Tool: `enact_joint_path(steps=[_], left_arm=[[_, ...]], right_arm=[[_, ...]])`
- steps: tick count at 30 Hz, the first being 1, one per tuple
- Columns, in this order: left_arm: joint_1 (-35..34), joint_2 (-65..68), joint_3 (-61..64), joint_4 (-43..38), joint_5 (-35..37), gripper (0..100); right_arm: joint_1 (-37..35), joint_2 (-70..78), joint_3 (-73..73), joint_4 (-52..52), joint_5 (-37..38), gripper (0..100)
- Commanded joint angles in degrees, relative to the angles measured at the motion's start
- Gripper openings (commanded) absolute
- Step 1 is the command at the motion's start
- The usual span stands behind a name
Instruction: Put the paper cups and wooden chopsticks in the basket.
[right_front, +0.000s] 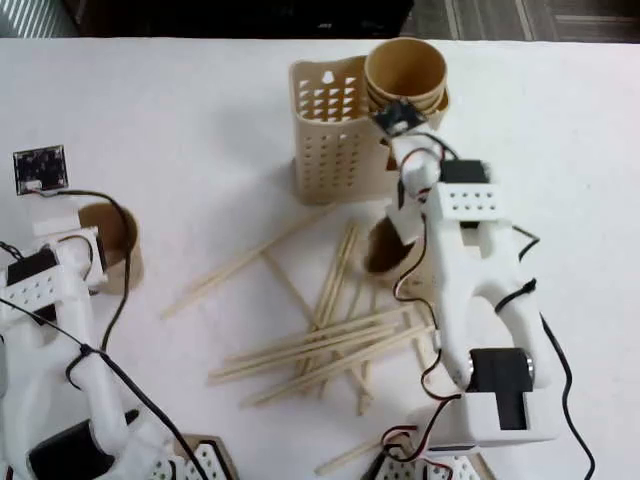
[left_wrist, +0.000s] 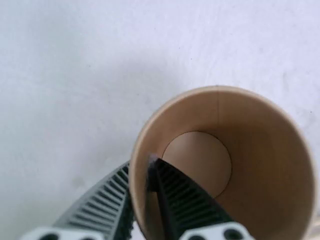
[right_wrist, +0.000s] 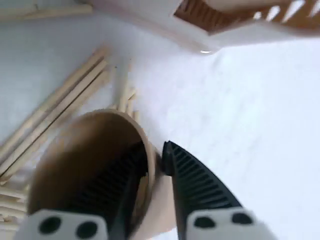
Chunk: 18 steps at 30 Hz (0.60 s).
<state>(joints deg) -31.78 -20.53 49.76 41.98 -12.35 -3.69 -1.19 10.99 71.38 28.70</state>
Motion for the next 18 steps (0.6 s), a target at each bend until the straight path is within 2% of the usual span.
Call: enact_joint_path(steps=[1,9,18], left_arm=[[1.9,0.8,0.6,-0.2,0.4,2],[1.9,0.8,0.6,-0.2,0.4,2],[1.9,0.8,0.6,-0.2,0.4,2]], right_arm=[[2.3,-0.7,-8.4,7.0,0.4,1.9],[4.1,-8.8,-20.0,18.1,3.4,1.9],[2.6,-16.0,-27.7,17.3,3.3,1.9]])
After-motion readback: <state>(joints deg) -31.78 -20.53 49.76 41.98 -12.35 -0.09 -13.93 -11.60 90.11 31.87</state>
